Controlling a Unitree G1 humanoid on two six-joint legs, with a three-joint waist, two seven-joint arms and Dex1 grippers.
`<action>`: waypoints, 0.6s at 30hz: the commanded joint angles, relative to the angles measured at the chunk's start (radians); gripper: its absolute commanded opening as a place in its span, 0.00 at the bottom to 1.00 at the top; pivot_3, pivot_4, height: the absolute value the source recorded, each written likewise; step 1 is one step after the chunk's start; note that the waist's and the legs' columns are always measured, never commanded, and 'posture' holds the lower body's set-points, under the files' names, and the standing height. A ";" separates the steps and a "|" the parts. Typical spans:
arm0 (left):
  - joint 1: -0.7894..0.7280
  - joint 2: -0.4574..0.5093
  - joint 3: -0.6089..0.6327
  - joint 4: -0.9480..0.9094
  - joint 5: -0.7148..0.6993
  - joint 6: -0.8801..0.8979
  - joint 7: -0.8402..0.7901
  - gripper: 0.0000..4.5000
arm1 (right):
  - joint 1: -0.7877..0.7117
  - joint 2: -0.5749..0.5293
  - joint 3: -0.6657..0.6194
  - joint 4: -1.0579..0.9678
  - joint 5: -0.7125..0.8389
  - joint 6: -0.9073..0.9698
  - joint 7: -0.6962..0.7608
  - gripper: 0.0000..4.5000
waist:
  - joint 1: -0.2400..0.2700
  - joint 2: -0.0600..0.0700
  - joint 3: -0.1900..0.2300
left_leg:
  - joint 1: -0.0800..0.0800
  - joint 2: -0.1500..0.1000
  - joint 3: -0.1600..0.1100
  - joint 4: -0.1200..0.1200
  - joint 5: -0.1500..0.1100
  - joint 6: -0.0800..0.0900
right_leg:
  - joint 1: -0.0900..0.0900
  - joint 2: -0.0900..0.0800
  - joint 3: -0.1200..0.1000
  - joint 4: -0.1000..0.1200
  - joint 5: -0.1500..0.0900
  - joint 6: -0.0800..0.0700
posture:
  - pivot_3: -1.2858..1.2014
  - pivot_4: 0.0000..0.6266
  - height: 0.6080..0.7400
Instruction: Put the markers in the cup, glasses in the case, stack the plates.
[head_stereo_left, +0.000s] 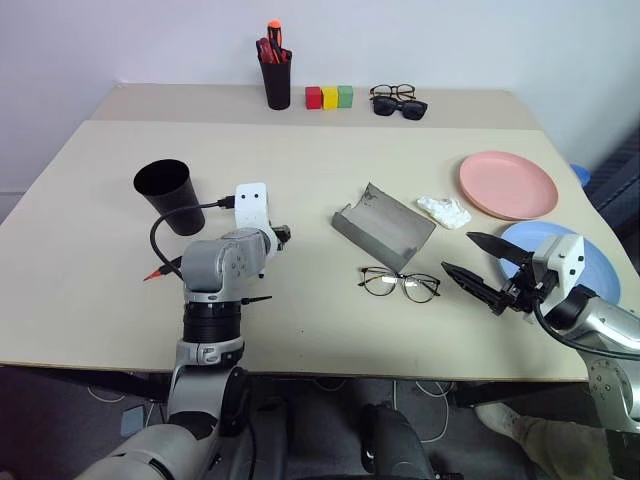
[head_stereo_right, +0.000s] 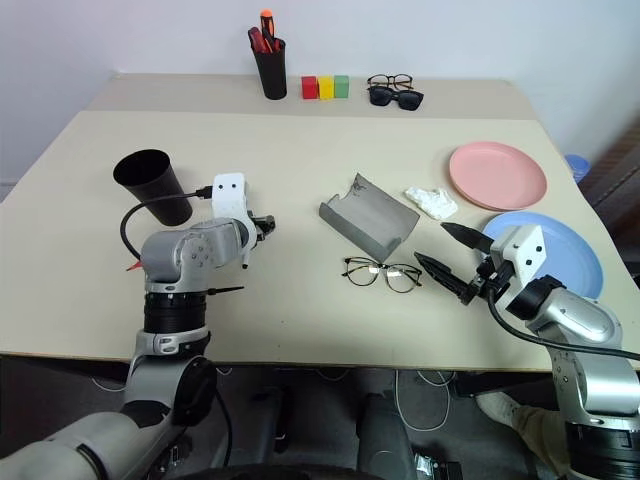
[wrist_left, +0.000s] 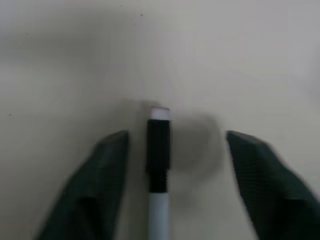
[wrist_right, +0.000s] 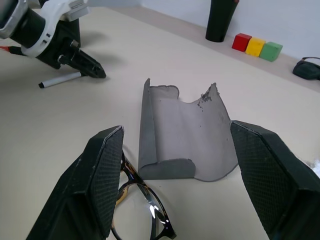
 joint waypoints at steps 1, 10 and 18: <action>-0.008 -0.008 0.008 0.011 0.009 0.027 -0.015 0.23 | 0.008 -0.008 -0.037 -0.045 0.015 -0.011 -0.010 0.77 | 0.002 0.000 0.000 | 0.000 0.000 0.000 0.000 0.000 0.000 | 0.000 0.000 0.000 0.000 0.000 0.000 | 0.52 0.24 1.00; 0.099 0.111 -0.199 -0.224 0.094 -0.197 -0.145 0.00 | -0.014 0.012 -0.003 -0.076 0.054 0.021 -0.031 0.77 | -0.003 0.000 0.000 | 0.000 0.000 0.000 -0.001 0.000 0.000 | 0.000 0.000 0.000 0.000 0.000 0.000 | 0.52 0.24 1.00; 0.135 0.105 -0.188 -0.171 0.330 -1.101 0.069 0.00 | -0.145 0.047 0.110 -0.053 0.101 0.067 0.015 0.77 | 0.002 0.000 0.000 | 0.000 0.000 0.000 -0.001 0.001 -0.002 | 0.000 -0.001 0.000 -0.002 0.001 -0.002 | 0.52 0.24 1.00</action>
